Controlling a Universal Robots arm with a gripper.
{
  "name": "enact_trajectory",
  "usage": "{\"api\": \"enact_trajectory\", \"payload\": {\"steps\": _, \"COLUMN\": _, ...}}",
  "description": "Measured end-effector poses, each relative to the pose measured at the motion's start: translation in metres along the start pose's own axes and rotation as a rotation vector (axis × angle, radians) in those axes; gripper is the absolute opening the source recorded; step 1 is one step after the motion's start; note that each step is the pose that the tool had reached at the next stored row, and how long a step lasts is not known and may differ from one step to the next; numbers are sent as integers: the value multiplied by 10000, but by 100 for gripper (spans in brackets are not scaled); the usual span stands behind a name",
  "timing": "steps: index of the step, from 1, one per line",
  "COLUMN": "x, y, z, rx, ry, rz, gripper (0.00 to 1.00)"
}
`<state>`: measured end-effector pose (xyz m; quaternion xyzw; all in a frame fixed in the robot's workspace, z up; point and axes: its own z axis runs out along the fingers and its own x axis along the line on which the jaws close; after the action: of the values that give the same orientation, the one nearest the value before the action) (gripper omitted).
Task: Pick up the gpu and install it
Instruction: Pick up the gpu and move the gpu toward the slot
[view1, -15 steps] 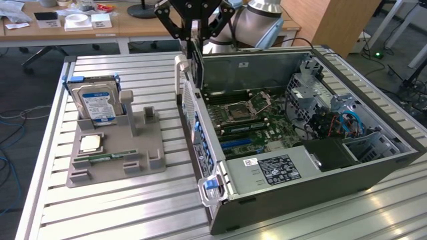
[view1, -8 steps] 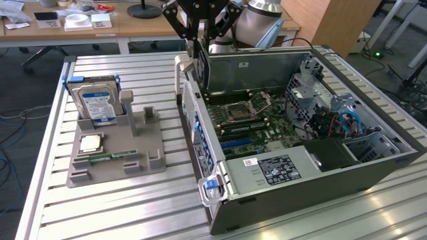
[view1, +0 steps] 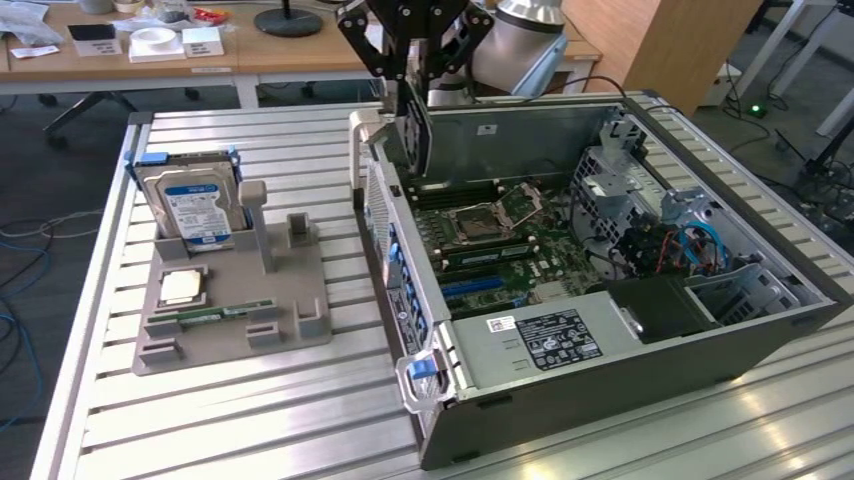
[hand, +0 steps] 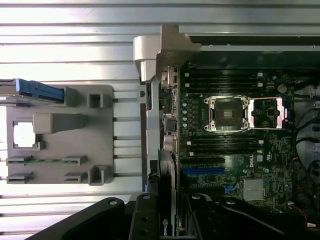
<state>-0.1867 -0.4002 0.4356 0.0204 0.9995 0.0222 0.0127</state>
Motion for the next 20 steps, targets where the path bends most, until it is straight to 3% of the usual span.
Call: {"api": "enact_trajectory", "payload": {"steps": 20, "x": -312, "y": 16, "z": 9, "rx": 0, "ry": 0, "rz": 0, "gripper": 26}}
